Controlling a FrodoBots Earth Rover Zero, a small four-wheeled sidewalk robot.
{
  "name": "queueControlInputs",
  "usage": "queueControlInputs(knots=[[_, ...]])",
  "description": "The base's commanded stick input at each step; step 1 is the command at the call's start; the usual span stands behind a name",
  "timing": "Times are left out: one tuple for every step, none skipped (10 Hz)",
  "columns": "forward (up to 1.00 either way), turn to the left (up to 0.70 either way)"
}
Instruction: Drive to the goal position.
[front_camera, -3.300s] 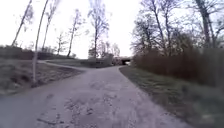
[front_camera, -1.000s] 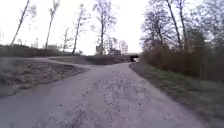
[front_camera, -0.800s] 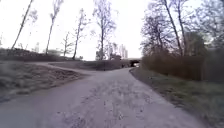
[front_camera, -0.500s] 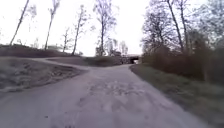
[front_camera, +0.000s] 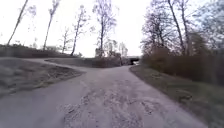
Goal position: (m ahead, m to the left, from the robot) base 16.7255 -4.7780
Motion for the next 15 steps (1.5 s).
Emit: queueControlInputs(knots=[[1.00, 0.01], [1.00, 0.01], [1.00, 0.01], [1.00, 0.01], [1.00, 0.01], [1.00, 0.01], [1.00, 0.01], [1.00, 0.01], [1.00, 0.01], [1.00, 0.01], [1.00, 0.01], [1.00, 0.01], [1.00, 0.01], [1.00, 0.01], [1.00, 0.01]])
